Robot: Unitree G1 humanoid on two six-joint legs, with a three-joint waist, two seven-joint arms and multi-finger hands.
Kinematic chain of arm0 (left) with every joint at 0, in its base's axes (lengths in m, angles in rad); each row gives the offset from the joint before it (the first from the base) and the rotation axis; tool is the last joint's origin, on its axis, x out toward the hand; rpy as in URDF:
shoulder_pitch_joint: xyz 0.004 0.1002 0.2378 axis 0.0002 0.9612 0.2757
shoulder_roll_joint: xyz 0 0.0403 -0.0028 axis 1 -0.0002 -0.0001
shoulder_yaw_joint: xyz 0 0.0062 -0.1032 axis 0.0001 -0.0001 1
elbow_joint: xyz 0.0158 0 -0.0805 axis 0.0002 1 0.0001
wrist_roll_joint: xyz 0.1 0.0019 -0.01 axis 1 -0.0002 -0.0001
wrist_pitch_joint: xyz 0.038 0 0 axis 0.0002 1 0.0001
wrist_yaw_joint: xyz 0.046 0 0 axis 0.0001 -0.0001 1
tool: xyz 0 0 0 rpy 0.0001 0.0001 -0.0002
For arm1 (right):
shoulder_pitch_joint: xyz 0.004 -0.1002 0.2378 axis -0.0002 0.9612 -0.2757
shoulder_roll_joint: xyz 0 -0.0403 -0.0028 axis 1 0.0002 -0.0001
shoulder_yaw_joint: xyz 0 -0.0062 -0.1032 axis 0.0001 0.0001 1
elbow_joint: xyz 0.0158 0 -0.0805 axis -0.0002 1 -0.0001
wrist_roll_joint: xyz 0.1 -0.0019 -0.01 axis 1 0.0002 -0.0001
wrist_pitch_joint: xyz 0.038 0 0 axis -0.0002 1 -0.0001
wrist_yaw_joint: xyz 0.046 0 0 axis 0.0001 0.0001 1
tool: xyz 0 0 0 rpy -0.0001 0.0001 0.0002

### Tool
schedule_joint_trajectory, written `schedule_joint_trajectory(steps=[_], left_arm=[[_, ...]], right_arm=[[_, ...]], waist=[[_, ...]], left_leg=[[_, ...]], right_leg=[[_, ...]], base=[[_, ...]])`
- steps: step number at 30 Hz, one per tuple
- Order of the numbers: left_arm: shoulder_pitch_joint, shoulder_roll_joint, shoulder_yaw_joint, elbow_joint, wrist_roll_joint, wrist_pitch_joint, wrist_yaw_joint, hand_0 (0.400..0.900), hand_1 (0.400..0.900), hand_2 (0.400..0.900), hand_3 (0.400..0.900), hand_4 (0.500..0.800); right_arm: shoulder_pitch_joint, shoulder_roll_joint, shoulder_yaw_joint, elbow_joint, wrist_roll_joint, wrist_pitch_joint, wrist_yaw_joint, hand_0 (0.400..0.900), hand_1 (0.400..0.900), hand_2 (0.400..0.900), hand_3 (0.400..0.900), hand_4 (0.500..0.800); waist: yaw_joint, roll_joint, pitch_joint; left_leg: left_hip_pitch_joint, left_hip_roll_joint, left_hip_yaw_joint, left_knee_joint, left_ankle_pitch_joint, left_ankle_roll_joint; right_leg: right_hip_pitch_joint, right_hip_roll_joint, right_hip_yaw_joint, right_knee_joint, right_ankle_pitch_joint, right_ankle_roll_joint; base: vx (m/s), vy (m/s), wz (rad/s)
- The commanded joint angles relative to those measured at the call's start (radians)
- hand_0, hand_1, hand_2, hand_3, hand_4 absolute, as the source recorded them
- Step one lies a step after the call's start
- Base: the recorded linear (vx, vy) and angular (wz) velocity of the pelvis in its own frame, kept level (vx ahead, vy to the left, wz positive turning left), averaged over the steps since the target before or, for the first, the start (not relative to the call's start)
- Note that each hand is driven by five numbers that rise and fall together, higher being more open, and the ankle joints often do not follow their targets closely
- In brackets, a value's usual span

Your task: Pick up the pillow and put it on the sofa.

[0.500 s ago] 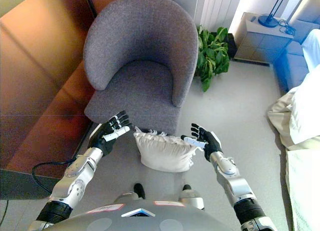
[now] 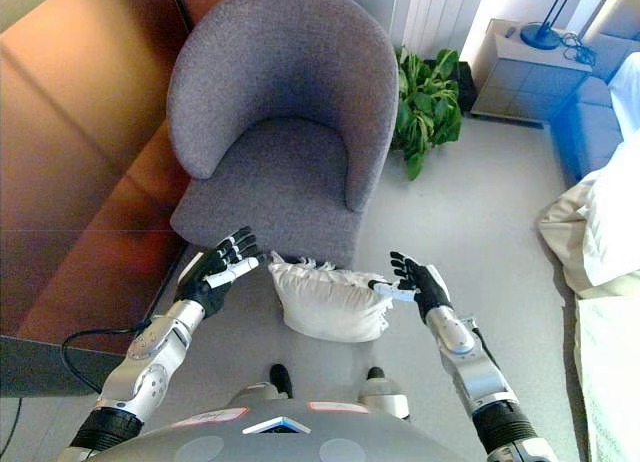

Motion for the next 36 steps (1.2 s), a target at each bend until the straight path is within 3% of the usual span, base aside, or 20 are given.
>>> schedule_joint_trajectory(steps=[1, 6, 15, 23, 28, 29, 36], left_arm=[[-0.093, 0.062, 0.087, -0.051, 0.034, -0.094, -0.033, 0.9, 0.9, 0.9, 0.9, 0.8], [-0.167, 0.089, 0.062, -0.058, 0.028, -0.121, -0.013, 0.9, 0.9, 0.9, 0.9, 0.8], [-0.342, 0.141, -0.004, -0.104, -0.004, -0.212, 0.055, 0.9, 0.9, 0.9, 0.9, 0.8], [-0.43, 0.163, -0.032, -0.131, -0.007, -0.283, 0.084, 0.9, 0.9, 0.9, 0.9, 0.8], [-0.484, 0.172, -0.04, -0.169, -0.011, -0.294, 0.103, 0.9, 0.9, 0.9, 0.9, 0.8], [-0.492, 0.174, -0.042, -0.174, -0.008, -0.292, 0.106, 0.9, 0.9, 0.9, 0.9, 0.8], [-0.528, 0.184, -0.056, -0.197, -0.009, -0.276, 0.113, 0.9, 0.9, 0.9, 0.9, 0.8]], right_arm=[[-0.11, -0.059, -0.047, -0.032, -0.113, -0.077, -0.041, 0.9, 0.9, 0.9, 0.9, 0.8], [-0.194, -0.117, -0.014, 0.011, -0.217, -0.083, -0.087, 0.9, 0.9, 0.9, 0.9, 0.8], [-0.387, -0.217, 0.068, 0.059, -0.323, -0.101, -0.183, 0.9, 0.9, 0.9, 0.9, 0.8], [-0.506, -0.26, 0.102, 0.087, -0.347, -0.097, -0.212, 0.9, 0.9, 0.9, 0.9, 0.8], [-0.602, -0.28, 0.12, 0.101, -0.418, -0.073, -0.247, 0.9, 0.9, 0.9, 0.9, 0.8], [-0.619, -0.284, 0.123, 0.102, -0.419, -0.066, -0.248, 0.9, 0.9, 0.9, 0.9, 0.8], [-0.708, -0.338, 0.133, 0.13, -0.491, -0.032, -0.296, 0.9, 0.9, 0.9, 0.9, 0.8]], waist=[[0.002, 0.0, 0.034], [0.017, 0.0, 0.088], [0.035, 0.016, 0.274], [0.049, 0.033, 0.373], [0.051, 0.049, 0.418], [0.051, 0.051, 0.425], [0.052, 0.074, 0.457]], left_leg=[[0.044, 0.011, -0.031, 0.021, -0.081, 0.017], [-0.045, 0.019, -0.055, 0.088, -0.088, 0.019], [-0.293, 0.034, -0.112, 0.312, -0.1, 0.008], [-0.502, 0.018, -0.142, 0.537, -0.174, 0.025], [-0.614, 0.007, -0.15, 0.639, -0.216, 0.044], [-0.621, 0.008, -0.153, 0.67, -0.253, 0.039], [-0.749, 0.016, -0.141, 0.851, -0.335, 0.052]], right_leg=[[-0.039, 0.027, -0.045, 0.046, 0.003, -0.002], [-0.118, 0.028, -0.038, 0.119, -0.022, -0.015], [-0.334, 0.03, -0.04, 0.326, -0.072, -0.053], [-0.533, 0.002, -0.042, 0.584, -0.158, -0.075], [-0.65, -0.012, -0.037, 0.71, -0.197, -0.089], [-0.658, -0.014, -0.032, 0.743, -0.229, -0.083], [-0.786, -0.026, -0.024, 0.95, -0.302, -0.104]], base=[[0.0, -0.051, 0.04], [-0.07, -0.077, 0.09], [-0.17, -0.081, 0.13], [-0.09, -0.068, 0.15], [-0.06, -0.057, 0.17], [-0.02, -0.053, 0.15], [-0.02, -0.049, 0.13]])
